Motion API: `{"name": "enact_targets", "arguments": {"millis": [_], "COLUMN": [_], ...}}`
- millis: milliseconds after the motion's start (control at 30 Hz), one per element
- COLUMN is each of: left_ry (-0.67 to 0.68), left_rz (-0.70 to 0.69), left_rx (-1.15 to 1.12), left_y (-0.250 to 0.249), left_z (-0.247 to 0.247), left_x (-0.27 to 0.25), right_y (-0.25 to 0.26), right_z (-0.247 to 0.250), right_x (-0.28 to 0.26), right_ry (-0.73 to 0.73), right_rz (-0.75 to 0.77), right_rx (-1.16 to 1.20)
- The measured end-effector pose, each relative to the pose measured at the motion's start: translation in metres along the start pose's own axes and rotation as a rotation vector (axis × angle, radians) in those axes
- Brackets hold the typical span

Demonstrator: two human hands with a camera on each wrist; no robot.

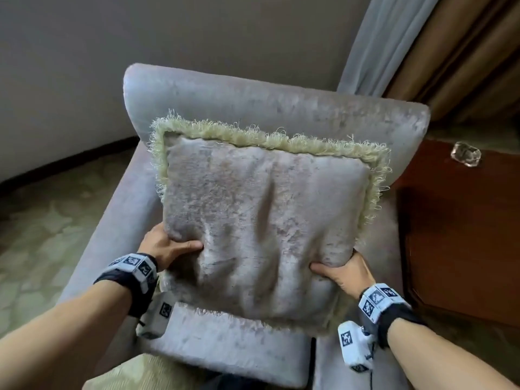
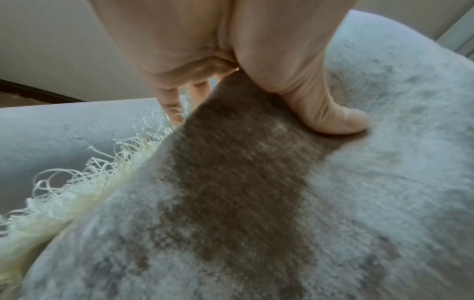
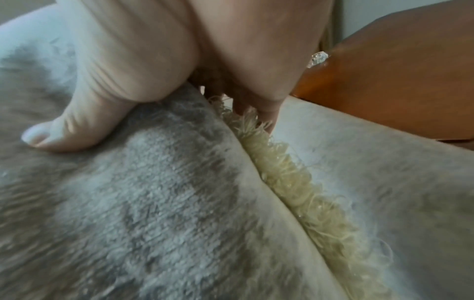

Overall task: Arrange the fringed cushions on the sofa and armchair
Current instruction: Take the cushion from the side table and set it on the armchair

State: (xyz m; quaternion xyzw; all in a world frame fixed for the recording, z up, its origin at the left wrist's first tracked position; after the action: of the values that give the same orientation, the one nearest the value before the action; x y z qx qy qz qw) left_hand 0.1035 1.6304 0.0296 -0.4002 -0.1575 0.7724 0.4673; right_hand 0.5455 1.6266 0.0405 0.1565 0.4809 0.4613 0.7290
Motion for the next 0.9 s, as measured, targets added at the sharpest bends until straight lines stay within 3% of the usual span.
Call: {"name": "enact_targets", "arguments": {"millis": [233,467,567,733,900], "left_ry": [0.072,0.103,0.158,0.093,0.082], "left_rz": [-0.007,0.042,0.016,-0.02,0.004], "left_rx": [0.008,-0.022,-0.063,-0.153,-0.139], "left_y": [0.027,0.059,0.057,0.067,0.07], "left_z": [-0.014,-0.051,-0.067,-0.083,-0.084], "left_x": [0.091,0.144,0.155,0.178,0.169], "right_y": [-0.014,-0.031,-0.035,-0.041,-0.034], "right_z": [-0.054,-0.079,-0.092,-0.106,-0.103], "right_x": [0.07,0.13,0.141,0.158,0.147], "right_ry": [-0.038,-0.048,-0.073,-0.123,-0.167], "right_rz": [-0.107,-0.193,-0.195,-0.216,-0.189], "right_rx": [-0.017,-0.138,-0.168,-0.163,-0.213]}}
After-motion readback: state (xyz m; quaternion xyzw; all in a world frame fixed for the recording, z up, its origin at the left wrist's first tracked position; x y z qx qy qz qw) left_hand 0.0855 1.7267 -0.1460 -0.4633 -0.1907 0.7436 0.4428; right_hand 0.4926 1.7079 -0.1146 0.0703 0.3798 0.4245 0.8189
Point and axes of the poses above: each hand's wrist, its own x-axis towards the middle knuckle, its own z-axis out of the back of the hand, y = z × x, the point moved 2 cm from there along x, towards the middle knuckle
